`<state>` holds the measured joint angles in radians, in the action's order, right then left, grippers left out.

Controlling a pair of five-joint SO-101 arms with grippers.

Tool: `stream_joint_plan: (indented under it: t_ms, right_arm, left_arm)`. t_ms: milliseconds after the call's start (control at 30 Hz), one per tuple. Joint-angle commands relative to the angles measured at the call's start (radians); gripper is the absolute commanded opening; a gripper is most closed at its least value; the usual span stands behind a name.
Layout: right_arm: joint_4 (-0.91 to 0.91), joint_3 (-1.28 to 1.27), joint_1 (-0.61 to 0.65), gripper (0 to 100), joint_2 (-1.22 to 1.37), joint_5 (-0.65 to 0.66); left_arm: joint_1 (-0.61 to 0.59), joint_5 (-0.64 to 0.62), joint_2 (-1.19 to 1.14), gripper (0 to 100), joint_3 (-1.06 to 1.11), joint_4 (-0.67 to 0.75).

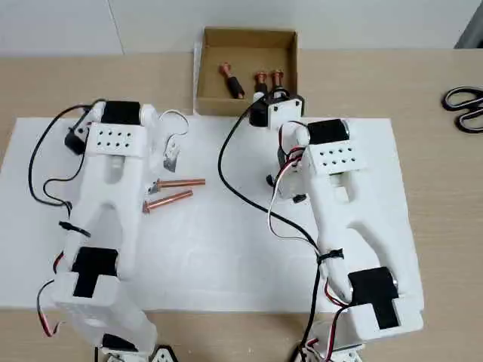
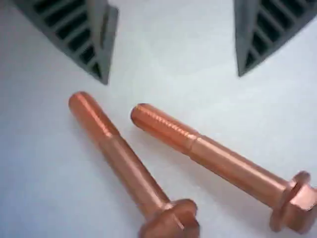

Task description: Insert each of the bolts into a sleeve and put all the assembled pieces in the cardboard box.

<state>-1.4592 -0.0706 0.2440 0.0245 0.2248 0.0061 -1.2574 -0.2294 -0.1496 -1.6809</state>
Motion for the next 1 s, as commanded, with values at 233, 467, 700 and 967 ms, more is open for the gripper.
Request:
stream_joint_plan:
  t_ms: [233,467,700,967]
  right_arm:
    - [-0.004,0.012,-0.001,0.4,-0.064,0.002]
    - [-0.004,0.012,-0.001,0.4,-0.064,0.002]
    - [-0.002,0.012,-0.001,0.4,-0.064,0.002]
    - [-0.001,0.012,-0.001,0.4,-0.064,0.002]
  left_arm:
    - [0.037,-0.255,-0.163,16,0.005,0.044]
    - [0.028,-0.295,-0.233,16,0.005,0.098]
    - [0.028,-0.292,-0.328,16,0.005,0.098]
    - [0.032,-0.298,-0.354,14,0.005,0.098]
